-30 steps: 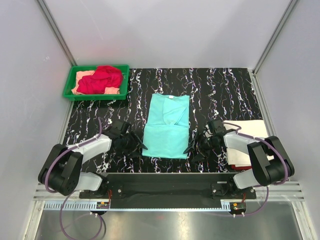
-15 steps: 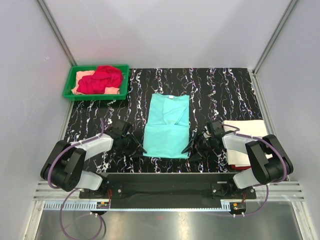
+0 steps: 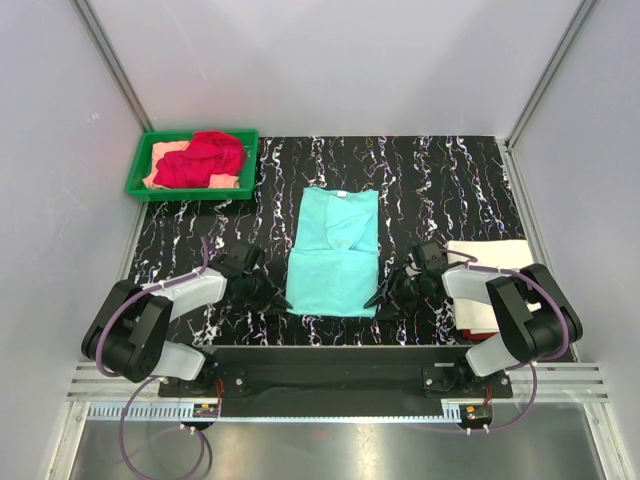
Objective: Fold and stack the t-shirts
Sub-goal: Fold the tshirt
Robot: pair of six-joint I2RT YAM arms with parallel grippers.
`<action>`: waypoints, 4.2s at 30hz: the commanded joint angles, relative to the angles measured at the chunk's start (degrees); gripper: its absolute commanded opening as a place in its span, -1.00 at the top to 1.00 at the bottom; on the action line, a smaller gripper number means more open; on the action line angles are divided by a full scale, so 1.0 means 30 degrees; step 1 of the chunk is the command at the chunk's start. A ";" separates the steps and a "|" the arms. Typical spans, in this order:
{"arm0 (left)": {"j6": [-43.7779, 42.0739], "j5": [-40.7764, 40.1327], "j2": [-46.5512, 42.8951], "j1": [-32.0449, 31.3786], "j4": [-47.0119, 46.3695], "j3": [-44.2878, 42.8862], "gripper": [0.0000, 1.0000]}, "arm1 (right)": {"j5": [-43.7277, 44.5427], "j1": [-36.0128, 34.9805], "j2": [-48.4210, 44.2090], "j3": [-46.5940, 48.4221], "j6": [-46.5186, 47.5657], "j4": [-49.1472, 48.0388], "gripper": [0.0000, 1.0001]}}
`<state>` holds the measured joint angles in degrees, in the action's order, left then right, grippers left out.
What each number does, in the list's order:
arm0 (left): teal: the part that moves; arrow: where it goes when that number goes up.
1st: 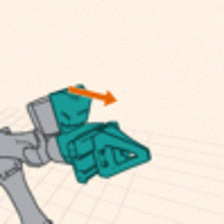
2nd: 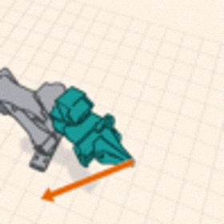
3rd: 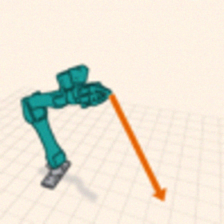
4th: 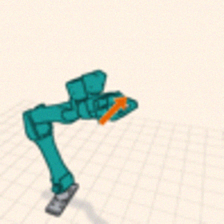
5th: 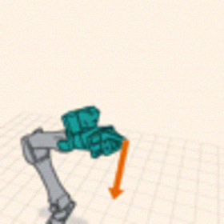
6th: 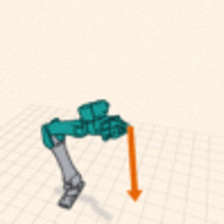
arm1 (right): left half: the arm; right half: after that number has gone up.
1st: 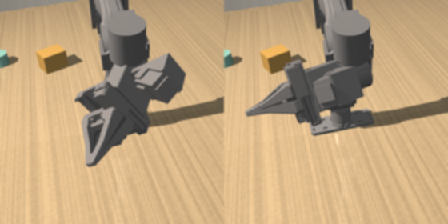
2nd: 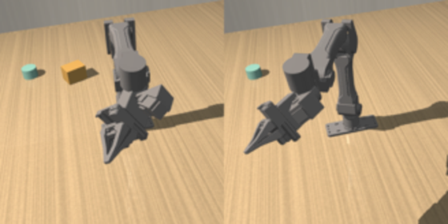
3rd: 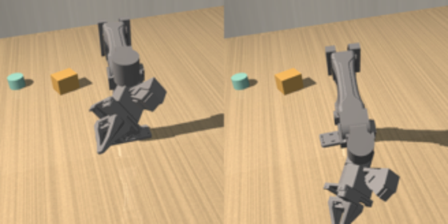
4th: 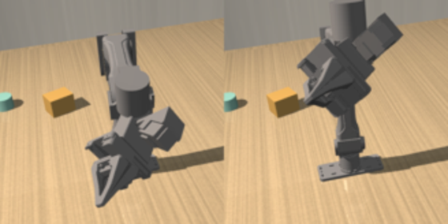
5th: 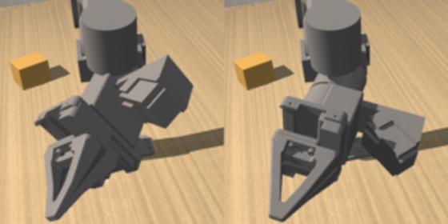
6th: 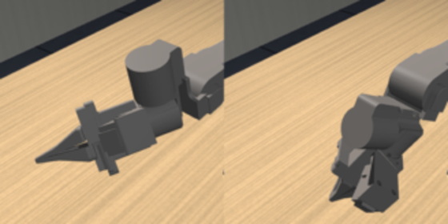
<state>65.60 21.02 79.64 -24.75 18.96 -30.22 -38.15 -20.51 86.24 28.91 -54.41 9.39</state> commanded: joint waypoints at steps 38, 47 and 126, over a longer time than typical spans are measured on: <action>0.3771 -0.6505 -1.0555 -1.0734 0.9852 -0.1319 1.00 | 0.1996 -0.6141 -1.2985 -0.0614 -0.2105 0.9824 1.00; -0.1762 -0.5514 -0.5455 -0.6490 1.0586 -0.8557 1.00 | 0.1266 -0.4709 -0.8710 0.4511 -0.0644 1.0081 1.00; -1.0672 0.1726 -0.6170 0.1190 0.5584 -0.3810 -0.52 | 0.0294 -0.2143 -0.5926 0.1026 0.1636 0.7975 -0.39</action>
<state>38.26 25.26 54.41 -21.21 44.42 -36.18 -40.47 -34.59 68.01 28.56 -55.57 29.74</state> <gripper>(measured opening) 0.753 0.677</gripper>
